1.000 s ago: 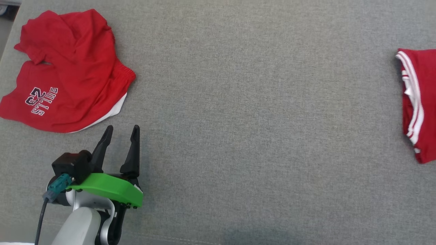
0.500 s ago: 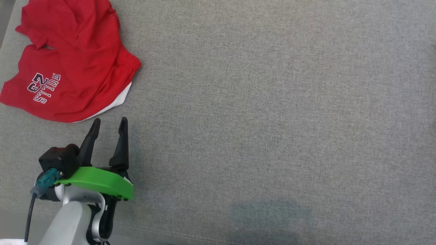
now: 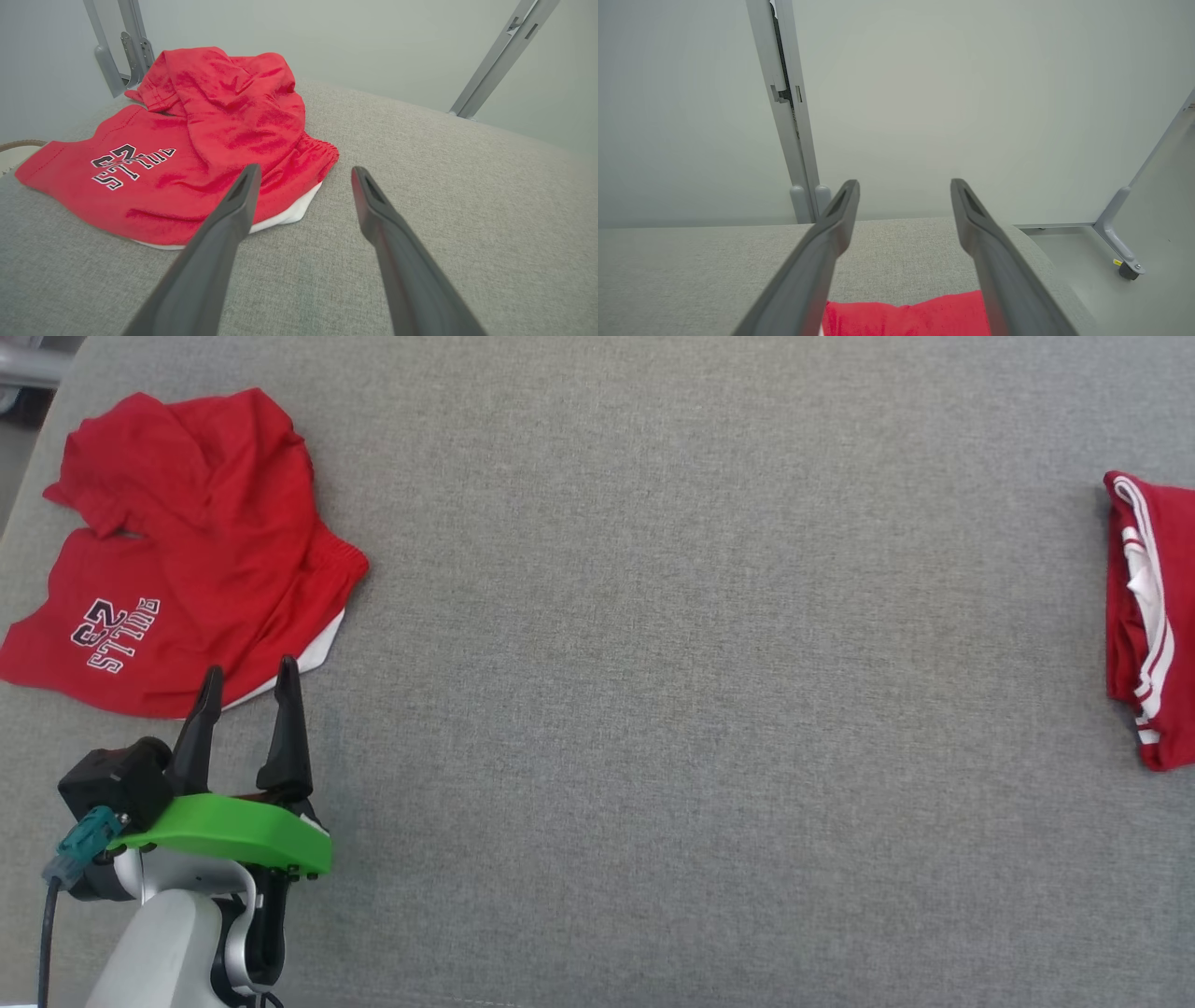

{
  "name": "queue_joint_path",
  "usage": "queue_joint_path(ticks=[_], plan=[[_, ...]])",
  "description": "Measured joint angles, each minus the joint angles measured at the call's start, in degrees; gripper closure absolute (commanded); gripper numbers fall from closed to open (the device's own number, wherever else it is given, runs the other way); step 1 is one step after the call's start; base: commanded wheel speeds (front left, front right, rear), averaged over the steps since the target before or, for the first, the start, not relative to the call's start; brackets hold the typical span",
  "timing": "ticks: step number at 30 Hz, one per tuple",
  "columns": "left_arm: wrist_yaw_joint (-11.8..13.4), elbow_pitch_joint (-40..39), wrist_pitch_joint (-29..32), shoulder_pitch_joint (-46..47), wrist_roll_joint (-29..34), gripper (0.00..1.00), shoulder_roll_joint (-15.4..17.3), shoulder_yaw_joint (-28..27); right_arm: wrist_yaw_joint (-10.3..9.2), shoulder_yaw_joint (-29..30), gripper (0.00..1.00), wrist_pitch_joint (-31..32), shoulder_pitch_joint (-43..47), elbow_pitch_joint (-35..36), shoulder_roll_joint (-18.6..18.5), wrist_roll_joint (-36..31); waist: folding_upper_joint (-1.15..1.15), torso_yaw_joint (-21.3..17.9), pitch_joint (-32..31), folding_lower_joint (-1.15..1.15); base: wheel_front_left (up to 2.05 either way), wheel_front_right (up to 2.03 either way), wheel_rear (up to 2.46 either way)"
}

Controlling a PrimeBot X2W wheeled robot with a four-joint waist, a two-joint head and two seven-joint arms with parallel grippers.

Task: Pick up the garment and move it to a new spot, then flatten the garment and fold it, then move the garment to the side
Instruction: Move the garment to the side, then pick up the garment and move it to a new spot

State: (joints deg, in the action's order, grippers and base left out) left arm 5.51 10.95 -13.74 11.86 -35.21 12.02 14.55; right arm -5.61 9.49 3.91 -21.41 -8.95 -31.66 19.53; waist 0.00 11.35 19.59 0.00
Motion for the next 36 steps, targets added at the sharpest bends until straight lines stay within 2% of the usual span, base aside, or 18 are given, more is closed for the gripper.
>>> queue_joint_path(ticks=[3, 10, 12, 13, 17, 20, 25, 30, 36], plan=[[0.0, 0.2, 0.0, -0.1, 0.0, 0.0, -0.2, -0.4, 0.0, -2.1, 0.0, -4.2, 1.0, 2.2, 4.5, 0.2, 0.0, -1.0, -1.9, 0.0, 0.0, 0.0, 0.0], [0.0, 0.8, -0.5, -1.1, 0.7, 0.0, -0.3, 0.0, -0.04, -7.6, 0.0, -11.5, 9.8, 3.7, 12.0, -1.7, 0.0, -3.3, -6.6, 0.0, 0.0, 0.0, 0.0], [-1.1, 0.5, -0.5, -2.7, 0.9, 0.0, -0.2, 0.5, -0.03, -9.7, 0.0, -14.2, 12.8, 3.8, 15.6, -1.8, 0.0, -4.4, -8.5, 0.0, 0.0, 0.0, 0.0], [-1.1, 0.6, -0.5, -3.0, 1.5, 0.0, -0.2, 0.8, -0.03, -10.2, 0.0, -15.2, 13.8, 3.7, 16.2, -2.0, 0.0, -4.8, -9.0, 0.0, 0.0, 0.0, 0.0], [-1.5, 1.3, -0.5, -3.6, 3.5, 0.0, -0.2, 1.9, -0.53, -10.8, 0.0, -17.5, 19.8, 0.9, 17.1, -3.3, 0.0, -6.2, -11.2, 0.0, 0.0, 0.0, 0.0], [-1.4, 2.0, -0.5, -4.7, 4.5, 0.0, 0.0, 1.8, -0.62, -11.5, 0.0, -17.5, 24.2, -1.3, 19.4, -3.6, 0.0, -6.9, -12.7, 0.0, 0.0, 0.0, 0.0], [-0.9, 3.1, -0.5, -7.4, 4.6, 0.0, -0.1, 0.7, -0.63, -12.7, 0.0, -17.6, 26.8, -2.8, 21.5, -4.7, 0.0, -8.2, -14.9, 0.0, 0.0, 0.0, 0.0], [-0.9, 3.2, -0.5, -7.4, 4.7, 0.0, -0.3, 0.7, -0.88, -12.6, 0.0, -18.0, 26.9, -2.9, 21.7, -6.1, 0.0, -8.3, -16.0, 0.0, 0.0, 0.0, 0.0], [-0.9, 3.3, -0.5, -7.4, 5.2, 0.0, -1.1, 0.5, -1.03, -12.9, 0.0, -18.1, 26.8, -2.5, 20.7, -7.8, 0.0, -6.5, -16.4, 0.0, 0.0, 0.0, 0.0]])
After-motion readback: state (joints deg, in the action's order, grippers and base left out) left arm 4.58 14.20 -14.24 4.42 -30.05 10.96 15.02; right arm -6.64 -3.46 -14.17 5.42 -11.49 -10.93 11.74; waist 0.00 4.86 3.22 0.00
